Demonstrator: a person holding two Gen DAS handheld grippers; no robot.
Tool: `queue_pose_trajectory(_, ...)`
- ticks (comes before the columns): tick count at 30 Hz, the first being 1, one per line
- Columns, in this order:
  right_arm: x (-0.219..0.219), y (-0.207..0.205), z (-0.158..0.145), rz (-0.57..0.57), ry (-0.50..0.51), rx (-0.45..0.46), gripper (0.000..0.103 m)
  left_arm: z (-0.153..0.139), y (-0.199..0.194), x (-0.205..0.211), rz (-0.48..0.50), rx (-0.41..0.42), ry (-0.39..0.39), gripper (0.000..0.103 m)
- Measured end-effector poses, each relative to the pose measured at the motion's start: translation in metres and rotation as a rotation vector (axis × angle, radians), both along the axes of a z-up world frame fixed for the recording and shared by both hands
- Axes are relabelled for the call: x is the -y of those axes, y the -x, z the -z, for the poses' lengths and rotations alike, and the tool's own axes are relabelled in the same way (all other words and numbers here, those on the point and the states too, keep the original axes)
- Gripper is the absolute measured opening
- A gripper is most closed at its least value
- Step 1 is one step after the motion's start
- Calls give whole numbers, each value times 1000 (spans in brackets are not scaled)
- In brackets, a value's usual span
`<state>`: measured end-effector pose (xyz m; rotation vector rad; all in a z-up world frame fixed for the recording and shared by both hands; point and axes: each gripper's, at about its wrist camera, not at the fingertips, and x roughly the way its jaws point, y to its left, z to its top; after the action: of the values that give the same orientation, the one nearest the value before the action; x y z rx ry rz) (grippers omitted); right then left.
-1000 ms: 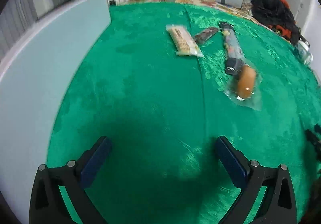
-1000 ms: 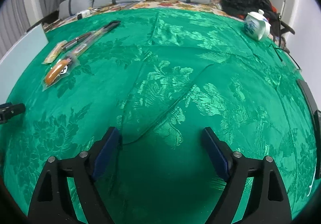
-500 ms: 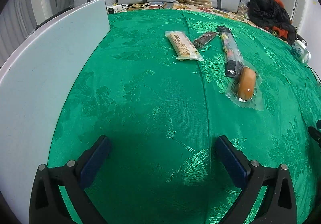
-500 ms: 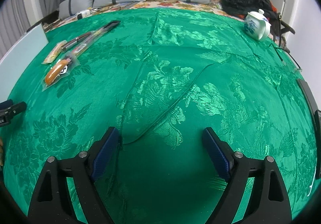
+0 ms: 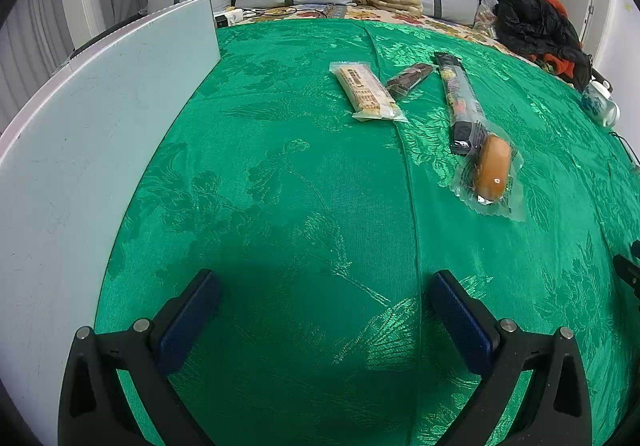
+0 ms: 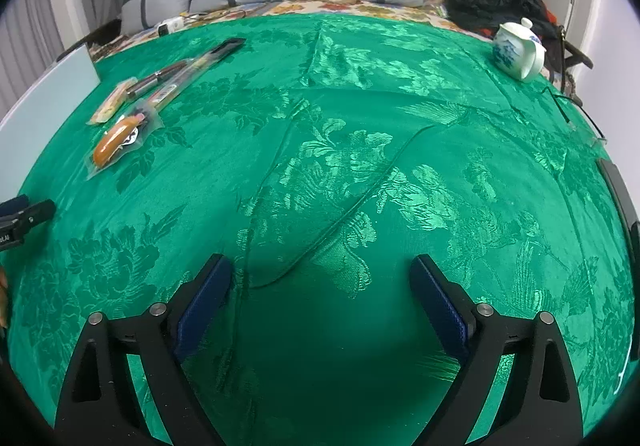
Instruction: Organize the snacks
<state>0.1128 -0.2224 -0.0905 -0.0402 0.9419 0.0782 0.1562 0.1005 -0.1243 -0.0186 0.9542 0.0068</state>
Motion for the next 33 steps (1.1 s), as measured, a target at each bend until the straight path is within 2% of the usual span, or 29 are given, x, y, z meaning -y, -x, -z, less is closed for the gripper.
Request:
queue_pose_trajectory(7, -1, -2, -1, 17, 3, -10, 93, 0, 0, 0, 0, 0, 0, 103)
queue_pose_trajectory(9, -6, -12, -6, 68, -3, -104, 91, 0, 0, 0, 0, 0, 0, 103)
queue_pose_trajectory(12, -32, -30, -26, 37, -260, -155, 91, 0, 0, 0, 0, 0, 1, 103)
queue_pose_trajectory(14, -64, -49, -31, -14, -363, -218, 91, 0, 0, -1, 0, 0, 0, 103)
queue_pose_trajectory(16, -100, -73, -23, -60, -419, -327, 90, 0, -1, 0, 0, 0, 0, 103)
queue_pose_trajectory(18, -134, -95, -12, -58, -378, -382, 90, 0, 0, 0, 0, 0, 1, 103)
queue_pose_trajectory(24, -190, -130, -5, 21, -78, -286, 89, 0, -1, 0, -1, -1, 1, 103)
queue_pose_trajectory(26, -192, -125, -4, 19, 2, -248, 72, 0, -1, 0, -1, -1, 1, 103)
queue_pose_trajectory(27, -190, -120, -5, 5, 28, -218, 53, 0, -1, 0, -1, -1, 1, 103)
queue_pose_trajectory(33, -143, -87, -7, -125, 56, -159, 49, 0, -1, 0, -1, -1, 1, 103)
